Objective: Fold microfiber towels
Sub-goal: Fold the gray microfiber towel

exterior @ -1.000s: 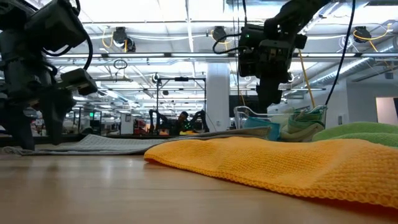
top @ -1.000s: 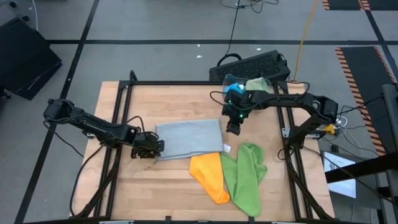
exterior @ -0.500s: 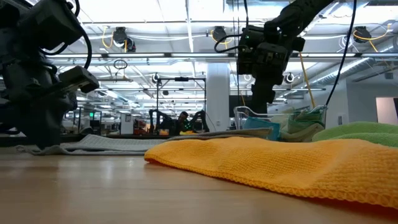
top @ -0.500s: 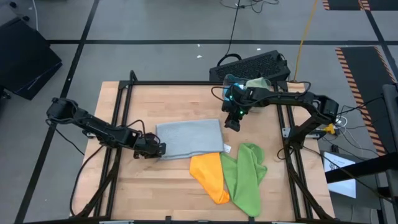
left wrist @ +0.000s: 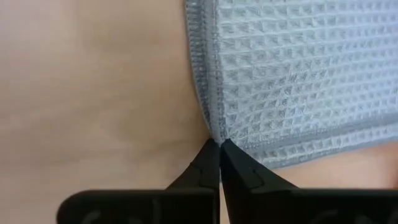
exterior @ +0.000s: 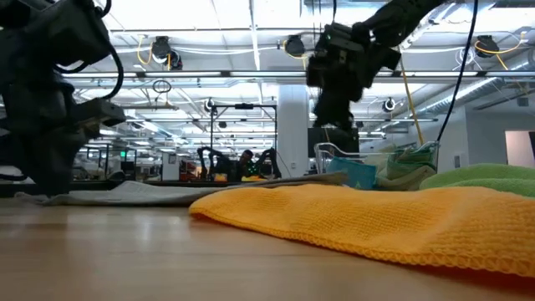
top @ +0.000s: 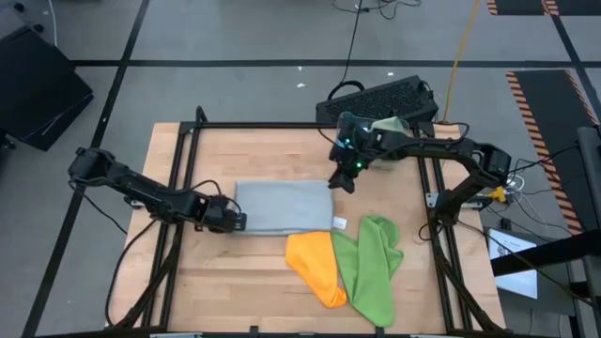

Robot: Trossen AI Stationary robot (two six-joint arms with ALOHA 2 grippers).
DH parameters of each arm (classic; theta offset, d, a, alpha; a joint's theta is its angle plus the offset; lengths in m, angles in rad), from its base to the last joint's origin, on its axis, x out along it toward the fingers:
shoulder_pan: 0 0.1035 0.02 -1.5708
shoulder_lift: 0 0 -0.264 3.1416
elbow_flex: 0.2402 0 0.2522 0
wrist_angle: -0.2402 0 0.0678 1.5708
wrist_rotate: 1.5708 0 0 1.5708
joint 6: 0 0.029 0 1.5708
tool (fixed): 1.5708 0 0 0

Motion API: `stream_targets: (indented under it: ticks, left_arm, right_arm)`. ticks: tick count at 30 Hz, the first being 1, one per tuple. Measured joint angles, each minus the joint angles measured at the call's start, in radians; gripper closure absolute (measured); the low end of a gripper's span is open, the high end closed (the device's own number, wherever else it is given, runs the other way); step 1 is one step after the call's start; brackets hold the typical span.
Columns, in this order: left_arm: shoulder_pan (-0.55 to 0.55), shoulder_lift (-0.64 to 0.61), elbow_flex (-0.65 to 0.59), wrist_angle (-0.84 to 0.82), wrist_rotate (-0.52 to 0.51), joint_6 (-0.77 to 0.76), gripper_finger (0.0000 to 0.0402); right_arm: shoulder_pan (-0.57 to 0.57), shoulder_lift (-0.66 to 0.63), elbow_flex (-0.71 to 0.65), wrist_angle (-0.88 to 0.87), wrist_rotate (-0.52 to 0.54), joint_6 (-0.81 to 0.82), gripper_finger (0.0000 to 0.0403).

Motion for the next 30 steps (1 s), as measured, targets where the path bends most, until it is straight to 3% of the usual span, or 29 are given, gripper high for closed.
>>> stream_targets:
  ticks: [4, 9, 22, 28, 30]
  left_arm:
    - [-0.001, -0.037, 0.038, -0.079, -0.036, 0.039, 0.04]
    - [-0.001, -0.044, 0.078, -0.109, -0.05, 0.114, 0.0401]
    - [-0.038, -0.038, 0.085, -0.077, -0.013, 0.161, 0.04]
    - [-0.05, -0.038, 0.064, -0.085, -0.022, 0.159, 0.0383]
    - [-0.05, -0.038, 0.064, -0.084, -0.021, 0.168, 0.0382]
  right_arm:
    - [0.024, 0.019, 0.085, 0.128, 0.005, 0.125, 0.0271]
    - [0.03, 0.148, 0.247, 0.262, 0.004, 0.257, 0.0271]
    - [0.051, 0.717, 0.837, 0.315, -0.089, 0.288, 0.0252]
    - [0.081, 0.89, 0.982, 0.311, -0.089, 0.276, 0.0232]
    - [0.094, 0.922, 1.002, 0.313, -0.035, 0.267, 0.023]
